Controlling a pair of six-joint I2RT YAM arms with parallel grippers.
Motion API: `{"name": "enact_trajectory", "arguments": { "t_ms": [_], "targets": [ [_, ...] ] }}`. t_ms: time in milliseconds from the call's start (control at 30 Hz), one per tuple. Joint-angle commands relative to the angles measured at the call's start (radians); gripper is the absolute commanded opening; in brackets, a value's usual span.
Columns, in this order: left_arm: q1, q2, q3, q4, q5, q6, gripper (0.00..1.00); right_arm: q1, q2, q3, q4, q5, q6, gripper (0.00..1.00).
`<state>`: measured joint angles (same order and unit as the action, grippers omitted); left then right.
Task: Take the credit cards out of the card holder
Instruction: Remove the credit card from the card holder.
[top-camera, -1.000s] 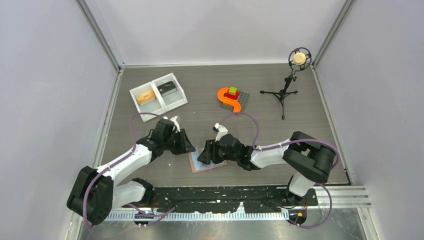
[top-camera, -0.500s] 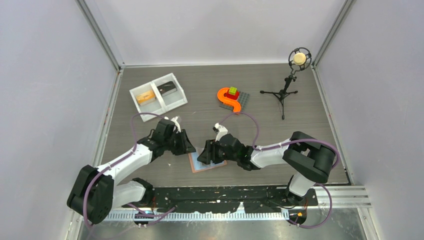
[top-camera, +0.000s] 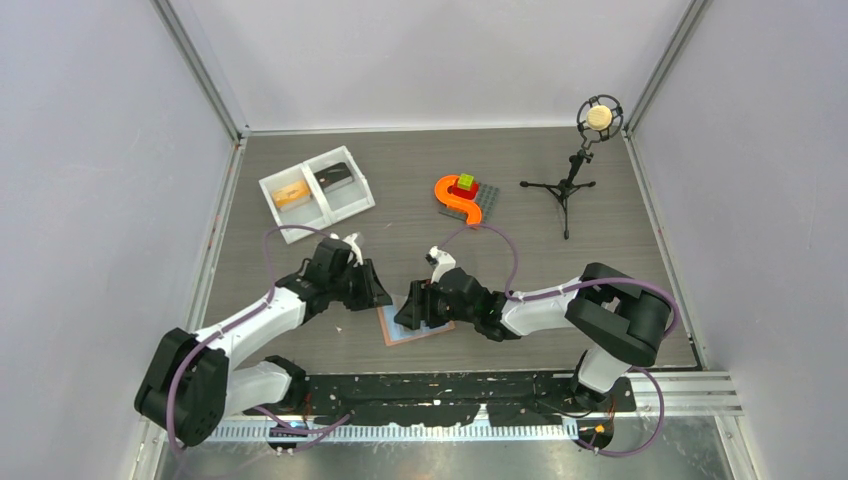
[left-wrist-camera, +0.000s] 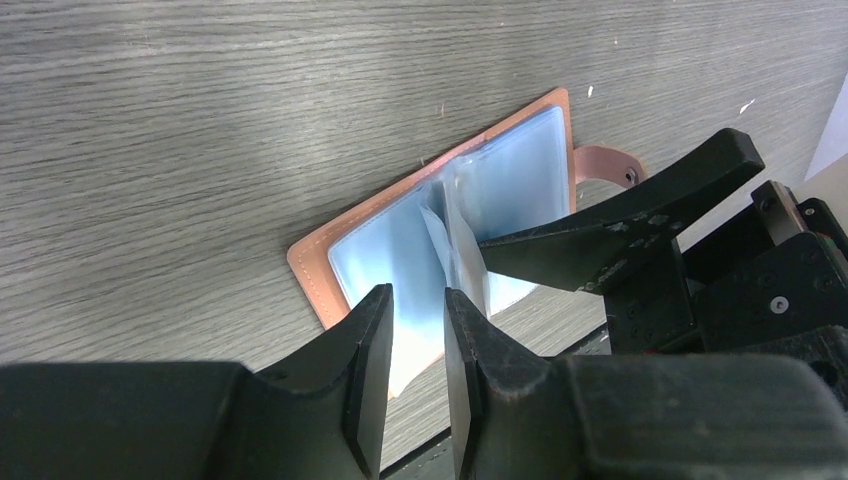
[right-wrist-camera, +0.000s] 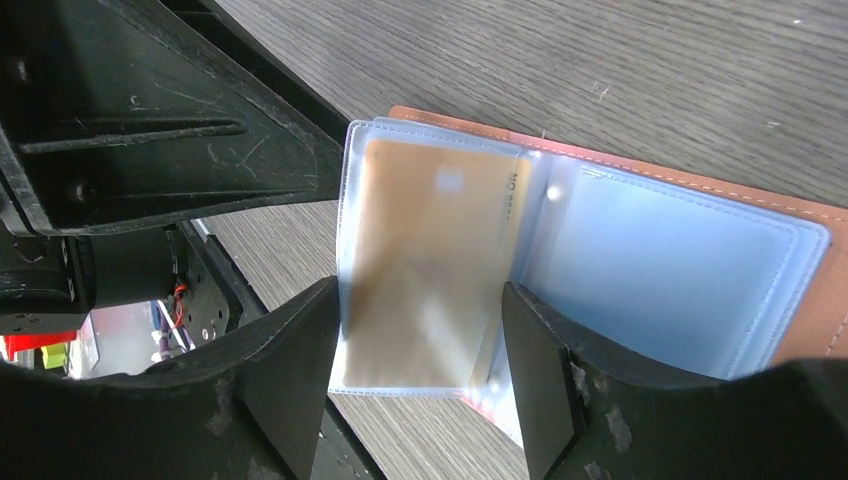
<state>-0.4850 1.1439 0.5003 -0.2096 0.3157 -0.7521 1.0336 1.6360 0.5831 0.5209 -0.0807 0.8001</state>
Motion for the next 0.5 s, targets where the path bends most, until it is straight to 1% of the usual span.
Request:
{"name": "enact_trajectory", "arguments": {
  "t_ms": [0, 267, 367, 467],
  "targets": [
    [-0.007, 0.011, 0.037, 0.047, 0.015, 0.003, 0.28, -0.003, -0.040, 0.019, -0.020, 0.014, -0.020, 0.68],
    [-0.016, 0.027, 0.052, 0.047, 0.016, 0.003, 0.28, -0.003, -0.062, 0.023, -0.046, 0.027, -0.029, 0.76],
    [-0.018, 0.028, 0.058, 0.043, 0.016, 0.005, 0.28, -0.003, -0.076, 0.023, -0.059, 0.037, -0.037, 0.76],
    [-0.021, 0.030, 0.065, 0.037, 0.016, 0.007, 0.28, -0.003, -0.097, 0.024, -0.083, 0.056, -0.046, 0.73]
  ]
}}
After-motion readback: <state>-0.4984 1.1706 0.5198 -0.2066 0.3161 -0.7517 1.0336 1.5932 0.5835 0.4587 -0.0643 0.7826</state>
